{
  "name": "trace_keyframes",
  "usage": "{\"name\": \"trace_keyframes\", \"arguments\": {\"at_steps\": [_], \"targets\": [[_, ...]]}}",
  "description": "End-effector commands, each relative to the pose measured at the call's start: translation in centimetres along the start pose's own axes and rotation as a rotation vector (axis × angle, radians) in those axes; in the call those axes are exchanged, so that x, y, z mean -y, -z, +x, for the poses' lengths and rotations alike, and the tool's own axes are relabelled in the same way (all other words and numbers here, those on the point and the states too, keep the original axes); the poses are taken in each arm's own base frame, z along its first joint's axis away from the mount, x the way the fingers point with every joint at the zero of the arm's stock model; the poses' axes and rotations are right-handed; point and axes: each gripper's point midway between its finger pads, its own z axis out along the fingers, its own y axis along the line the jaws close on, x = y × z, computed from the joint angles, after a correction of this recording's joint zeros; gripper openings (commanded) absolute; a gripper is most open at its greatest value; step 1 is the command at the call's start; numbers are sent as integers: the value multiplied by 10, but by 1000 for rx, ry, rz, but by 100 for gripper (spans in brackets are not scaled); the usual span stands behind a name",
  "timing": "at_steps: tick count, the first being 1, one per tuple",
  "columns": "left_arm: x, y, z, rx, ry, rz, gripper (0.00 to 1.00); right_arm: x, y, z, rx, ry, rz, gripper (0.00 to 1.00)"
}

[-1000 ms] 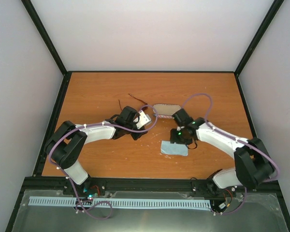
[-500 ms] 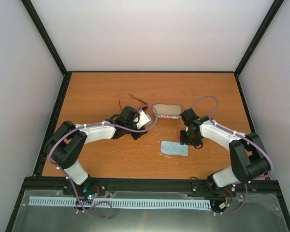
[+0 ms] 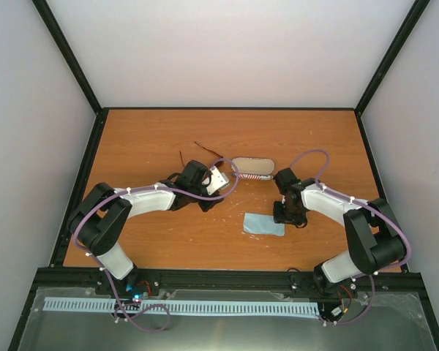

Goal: Organize the sunglasses

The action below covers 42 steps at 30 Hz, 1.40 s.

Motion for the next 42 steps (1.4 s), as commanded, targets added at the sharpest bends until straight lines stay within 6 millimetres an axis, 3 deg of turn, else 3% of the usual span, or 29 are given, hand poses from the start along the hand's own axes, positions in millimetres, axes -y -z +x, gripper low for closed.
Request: {"name": "trace_keyframes", "arguments": {"at_steps": [1,15,24,33,42], "targets": [[-3,2,-13,29,3,1,31,0,-15,10,-46,-18,-14,41],[-2,0,-17,36,6,19,31,-21,-35,32,-119,10,-38,22],[10,-2,-18,35,-13,54,31,-16,-40,41,-146,9,-17,3],[54,-20,-14,-23,-97,147,36,-17,-37,36,-121,-7,-16,3],[61,-34,-9,-65,-105,182,37,-16,-33,36,-107,-12,-23,3]]}}
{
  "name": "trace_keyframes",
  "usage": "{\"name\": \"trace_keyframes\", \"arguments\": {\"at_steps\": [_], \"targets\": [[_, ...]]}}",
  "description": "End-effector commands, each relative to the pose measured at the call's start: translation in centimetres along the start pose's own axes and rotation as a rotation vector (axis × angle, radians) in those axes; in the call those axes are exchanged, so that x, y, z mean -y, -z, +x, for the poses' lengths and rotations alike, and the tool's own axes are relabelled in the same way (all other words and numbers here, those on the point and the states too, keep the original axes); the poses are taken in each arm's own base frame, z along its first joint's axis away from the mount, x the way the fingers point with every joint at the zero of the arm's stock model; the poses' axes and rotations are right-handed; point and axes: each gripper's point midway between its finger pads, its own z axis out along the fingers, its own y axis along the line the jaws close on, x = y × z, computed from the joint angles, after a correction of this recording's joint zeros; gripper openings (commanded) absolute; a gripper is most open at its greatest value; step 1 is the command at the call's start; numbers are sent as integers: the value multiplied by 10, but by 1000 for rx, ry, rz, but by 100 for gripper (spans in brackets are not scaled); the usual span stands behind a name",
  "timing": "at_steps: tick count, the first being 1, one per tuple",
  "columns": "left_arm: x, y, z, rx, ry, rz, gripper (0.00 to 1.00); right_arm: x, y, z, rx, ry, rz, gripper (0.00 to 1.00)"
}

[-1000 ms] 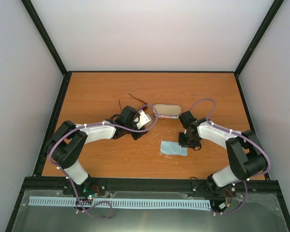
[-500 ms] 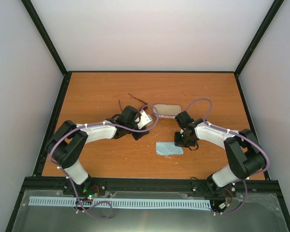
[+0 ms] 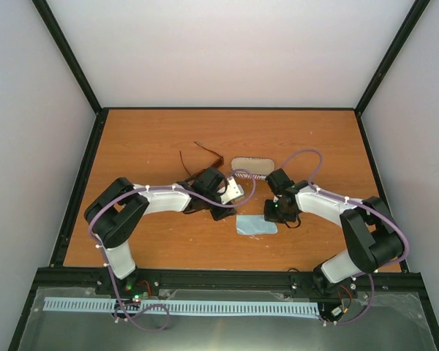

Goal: Organize the sunglasses

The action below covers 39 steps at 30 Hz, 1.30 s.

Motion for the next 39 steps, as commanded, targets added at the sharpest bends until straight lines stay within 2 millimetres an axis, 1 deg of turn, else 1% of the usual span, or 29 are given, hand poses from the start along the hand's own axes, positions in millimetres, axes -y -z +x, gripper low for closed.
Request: {"name": "trace_keyframes", "arguments": {"at_steps": [1,3,7,10,14,17,22,23,26,28,29,31,39], "targets": [[2,-4,-10,4,-22,23,38,22,-22,42,-141,-15,71,3],[3,-6,-9,0,-18,28,41,22,-22,42,-139,-16,67,3],[10,-8,-12,0,-16,68,46,23,-23,44,-139,-20,63,3],[16,-5,-13,13,-20,100,46,23,-23,44,-132,-28,59,3],[23,-6,-11,11,-24,126,46,24,-23,46,-136,-28,62,3],[25,-11,-7,-11,-23,140,44,24,-23,47,-136,-29,61,3],[22,-22,-5,-31,-19,144,41,25,-23,48,-132,-37,57,3],[23,-25,1,-57,-10,150,40,25,-23,49,-133,-39,55,3],[23,-28,4,-75,-6,151,39,25,-23,50,-133,-40,53,3],[23,-30,5,-79,-5,147,35,25,-22,49,-131,-40,53,3],[23,-30,5,-81,-5,145,32,25,-22,50,-132,-40,53,3],[23,-29,9,-90,-5,144,29,26,-22,50,-132,-39,55,3],[27,-19,18,-102,-20,136,30,24,-22,47,-126,-41,52,3]]}}
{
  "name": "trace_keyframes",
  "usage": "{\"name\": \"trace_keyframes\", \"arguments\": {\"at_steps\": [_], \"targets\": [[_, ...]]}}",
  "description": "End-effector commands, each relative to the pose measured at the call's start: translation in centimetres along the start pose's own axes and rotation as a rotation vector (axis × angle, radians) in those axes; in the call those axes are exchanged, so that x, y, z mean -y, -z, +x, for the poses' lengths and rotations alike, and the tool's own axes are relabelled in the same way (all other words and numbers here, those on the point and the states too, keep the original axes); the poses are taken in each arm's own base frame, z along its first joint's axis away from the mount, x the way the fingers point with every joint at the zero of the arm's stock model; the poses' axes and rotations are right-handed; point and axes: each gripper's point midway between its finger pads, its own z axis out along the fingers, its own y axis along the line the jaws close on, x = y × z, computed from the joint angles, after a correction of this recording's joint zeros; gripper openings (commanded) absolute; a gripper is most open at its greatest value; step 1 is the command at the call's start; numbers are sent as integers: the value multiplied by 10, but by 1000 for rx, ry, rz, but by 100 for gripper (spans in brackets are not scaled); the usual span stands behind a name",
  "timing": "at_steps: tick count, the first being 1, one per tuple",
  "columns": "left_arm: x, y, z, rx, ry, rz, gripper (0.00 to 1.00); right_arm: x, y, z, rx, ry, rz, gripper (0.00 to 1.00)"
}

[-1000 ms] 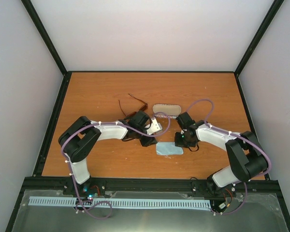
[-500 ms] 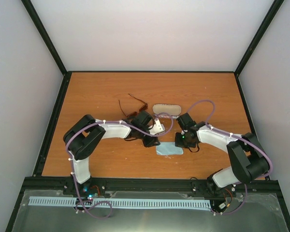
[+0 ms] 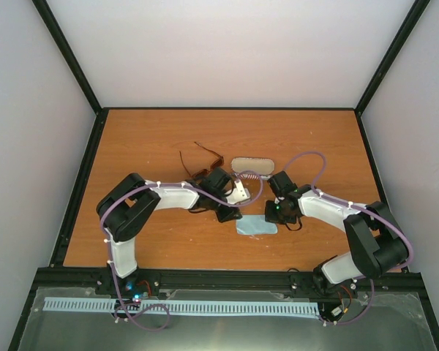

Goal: Organize the sunglasses

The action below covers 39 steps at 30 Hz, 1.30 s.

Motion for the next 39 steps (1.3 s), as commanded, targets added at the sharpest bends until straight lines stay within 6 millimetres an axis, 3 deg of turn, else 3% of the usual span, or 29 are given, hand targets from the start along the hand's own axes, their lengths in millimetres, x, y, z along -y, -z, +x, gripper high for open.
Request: {"name": "trace_keyframes", "arguments": {"at_steps": [1,8,21,24,29,39], "targets": [[9,3,21,-68,-6,5,30,25,-19,47,-169,-21,83,3],[12,2,26,-80,-17,15,29,25,-18,48,-168,-22,82,3],[24,-7,30,-111,-50,42,1,24,-17,46,-163,-22,75,3],[22,-6,30,-111,-53,27,0,23,-17,46,-162,-21,72,3],[14,-1,22,-93,-74,-29,0,21,-14,42,-146,-15,67,3],[-8,10,-9,-27,-105,-99,1,6,3,8,-53,19,63,3]]}}
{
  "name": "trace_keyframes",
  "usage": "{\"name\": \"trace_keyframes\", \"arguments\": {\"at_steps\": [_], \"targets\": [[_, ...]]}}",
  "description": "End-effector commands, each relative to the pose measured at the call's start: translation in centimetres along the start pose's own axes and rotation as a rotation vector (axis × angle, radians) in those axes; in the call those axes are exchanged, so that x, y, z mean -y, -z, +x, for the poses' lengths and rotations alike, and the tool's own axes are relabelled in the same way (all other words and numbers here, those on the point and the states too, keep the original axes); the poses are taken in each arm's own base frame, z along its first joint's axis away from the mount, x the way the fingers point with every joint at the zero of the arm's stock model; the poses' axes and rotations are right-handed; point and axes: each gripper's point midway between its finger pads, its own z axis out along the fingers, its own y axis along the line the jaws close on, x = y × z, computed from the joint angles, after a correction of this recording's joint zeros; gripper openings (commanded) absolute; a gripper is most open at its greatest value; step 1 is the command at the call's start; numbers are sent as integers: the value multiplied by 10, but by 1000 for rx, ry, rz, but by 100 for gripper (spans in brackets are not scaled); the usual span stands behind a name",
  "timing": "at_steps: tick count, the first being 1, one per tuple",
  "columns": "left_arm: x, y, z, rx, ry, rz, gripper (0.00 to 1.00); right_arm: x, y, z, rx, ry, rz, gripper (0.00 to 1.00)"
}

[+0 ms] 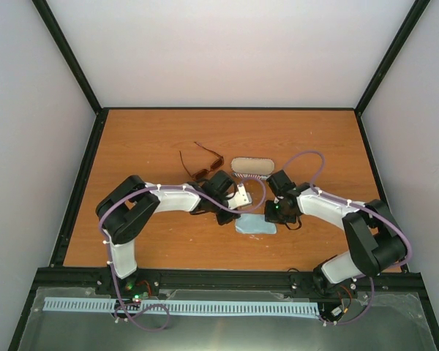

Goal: Organize the sunglasses

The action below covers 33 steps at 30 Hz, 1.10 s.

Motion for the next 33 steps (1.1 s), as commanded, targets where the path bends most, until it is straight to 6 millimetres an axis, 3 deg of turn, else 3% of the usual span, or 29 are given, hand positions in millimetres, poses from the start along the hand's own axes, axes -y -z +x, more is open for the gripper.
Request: {"name": "trace_keyframes", "arguments": {"at_steps": [1,10,33], "targets": [[-19,11,-16,21,-25,-64,0,6,1,7,-42,17,51,3],[-47,23,-27,55,-4,-121,1,-8,11,-21,19,54,49,3],[-83,47,-64,130,-12,-179,1,-33,42,-89,182,93,56,3]]}}
